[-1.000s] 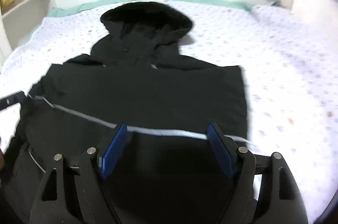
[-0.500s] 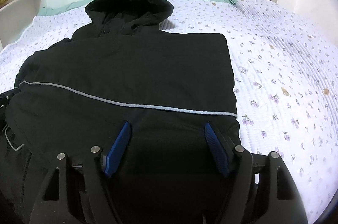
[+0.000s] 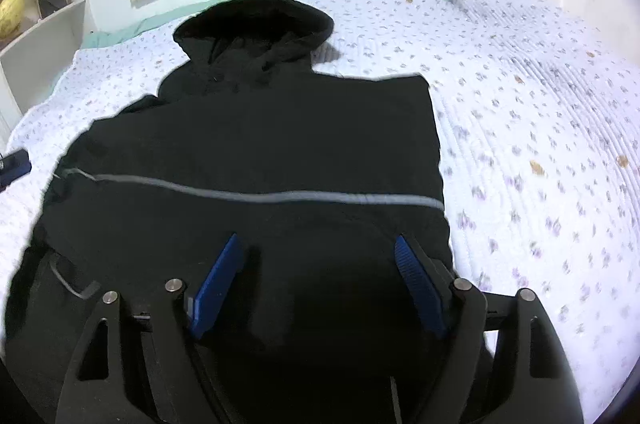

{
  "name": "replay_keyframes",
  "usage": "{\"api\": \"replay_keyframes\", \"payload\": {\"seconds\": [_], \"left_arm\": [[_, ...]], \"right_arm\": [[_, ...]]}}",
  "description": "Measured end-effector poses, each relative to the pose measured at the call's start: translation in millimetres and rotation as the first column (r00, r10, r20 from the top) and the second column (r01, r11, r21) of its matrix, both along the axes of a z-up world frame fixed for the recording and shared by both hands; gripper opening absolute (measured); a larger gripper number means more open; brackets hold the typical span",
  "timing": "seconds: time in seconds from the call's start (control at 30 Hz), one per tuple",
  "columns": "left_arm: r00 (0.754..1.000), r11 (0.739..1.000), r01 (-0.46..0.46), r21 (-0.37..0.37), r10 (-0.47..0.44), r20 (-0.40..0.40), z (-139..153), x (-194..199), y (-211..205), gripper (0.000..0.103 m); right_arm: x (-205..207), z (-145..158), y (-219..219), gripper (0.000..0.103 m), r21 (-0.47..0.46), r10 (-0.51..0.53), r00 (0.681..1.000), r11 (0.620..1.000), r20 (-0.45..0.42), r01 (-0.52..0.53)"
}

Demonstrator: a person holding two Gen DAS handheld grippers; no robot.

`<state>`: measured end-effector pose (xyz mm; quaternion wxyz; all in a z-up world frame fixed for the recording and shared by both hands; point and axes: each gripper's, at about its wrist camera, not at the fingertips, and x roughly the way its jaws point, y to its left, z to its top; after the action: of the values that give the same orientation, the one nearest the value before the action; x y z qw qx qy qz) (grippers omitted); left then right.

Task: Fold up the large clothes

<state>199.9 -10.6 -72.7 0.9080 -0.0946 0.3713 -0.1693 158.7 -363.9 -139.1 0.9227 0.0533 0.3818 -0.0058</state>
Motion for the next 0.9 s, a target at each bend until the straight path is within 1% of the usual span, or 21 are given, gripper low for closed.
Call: {"api": "replay_keyframes", "payload": {"seconds": [0.03, 0.1, 0.17, 0.23, 0.3, 0.33, 0.4, 0.47, 0.57, 0.63, 0.73, 0.8, 0.87, 0.9], "left_arm": [[1.0, 1.0, 0.004, 0.01, -0.004, 0.001, 16.2, 8.0, -5.0, 0.072], [1.0, 1.0, 0.008, 0.025, -0.008, -0.001, 43.2, 23.9, -15.5, 0.072], [1.0, 0.999, 0.01, 0.032, -0.009, -0.02, 68.4, 45.6, -28.0, 0.072], [0.999, 0.999, -0.001, 0.043, 0.003, -0.04, 86.6, 68.6, -38.6, 0.072], [0.998, 0.997, -0.016, 0.073, 0.02, -0.058, 97.3, 95.4, -51.4, 0.072], [0.997, 0.996, -0.018, 0.089, 0.025, -0.072, 98.7, 113.0, -59.5, 0.072], [0.996, 0.995, 0.0, 0.098, 0.009, -0.085, 95.5, 134.6, -74.9, 0.072], [0.992, 0.994, 0.014, 0.107, -0.001, -0.125, 83.3, 163.9, -90.8, 0.072], [0.983, 0.995, 0.029, 0.091, -0.012, -0.183, 58.3, 208.5, -110.6, 0.072], [0.979, 0.995, 0.037, 0.091, -0.017, -0.203, 40.1, 234.4, -122.3, 0.072], [0.972, 0.994, 0.03, 0.106, -0.004, -0.237, 6.8, 272.8, -135.6, 0.072], [0.967, 0.992, 0.013, 0.123, 0.019, -0.255, -12.9, 291.4, -140.1, 0.072], [0.962, 0.988, -0.038, 0.147, 0.076, -0.262, -32.9, 306.6, -139.4, 0.072], [0.958, 0.988, -0.057, 0.144, 0.095, -0.27, -42.4, 312.9, -138.8, 0.072]], "right_arm": [[5.5, 17.5, 0.8, 0.074, -0.013, 0.0, 1.0, 1.0, -0.004, 0.0], [18.3, 51.2, -0.8, 0.07, -0.021, 0.003, 1.0, 1.0, 0.001, -0.003], [34.4, 85.3, -5.5, 0.07, -0.036, -0.012, 1.0, 0.999, 0.006, 0.012], [50.1, 112.7, -11.8, 0.07, -0.035, -0.027, 0.999, 0.999, 0.018, 0.027], [74.1, 137.4, -22.4, 0.07, -0.016, -0.043, 0.999, 0.999, 0.03, 0.043], [84.2, 143.2, -25.7, 0.07, -0.011, -0.052, 0.998, 0.999, 0.03, 0.053], [110.7, 149.7, -32.7, 0.07, 0.002, -0.069, 0.997, 0.998, 0.019, 0.069], [141.7, 147.0, -37.0, 0.07, 0.029, -0.075, 0.997, 0.997, -0.001, 0.075], [193.4, 128.0, -39.5, 0.07, 0.061, -0.073, 0.996, 0.995, -0.055, 0.076], [219.1, 113.9, -40.4, 0.07, 0.038, -0.073, 0.994, 0.996, -0.079, 0.076], [253.4, 90.0, -34.6, 0.07, -0.021, -0.073, 0.992, 0.997, -0.098, 0.071], [278.1, 68.9, -38.3, 0.07, 0.018, -0.073, 0.988, 0.997, -0.133, 0.076], [298.8, 49.7, -44.0, 0.07, 0.07, -0.079, 0.983, 0.993, -0.166, 0.092], [307.5, 40.3, -45.6, 0.07, 0.093, -0.086, 0.98, 0.99, -0.182, 0.104]]}}
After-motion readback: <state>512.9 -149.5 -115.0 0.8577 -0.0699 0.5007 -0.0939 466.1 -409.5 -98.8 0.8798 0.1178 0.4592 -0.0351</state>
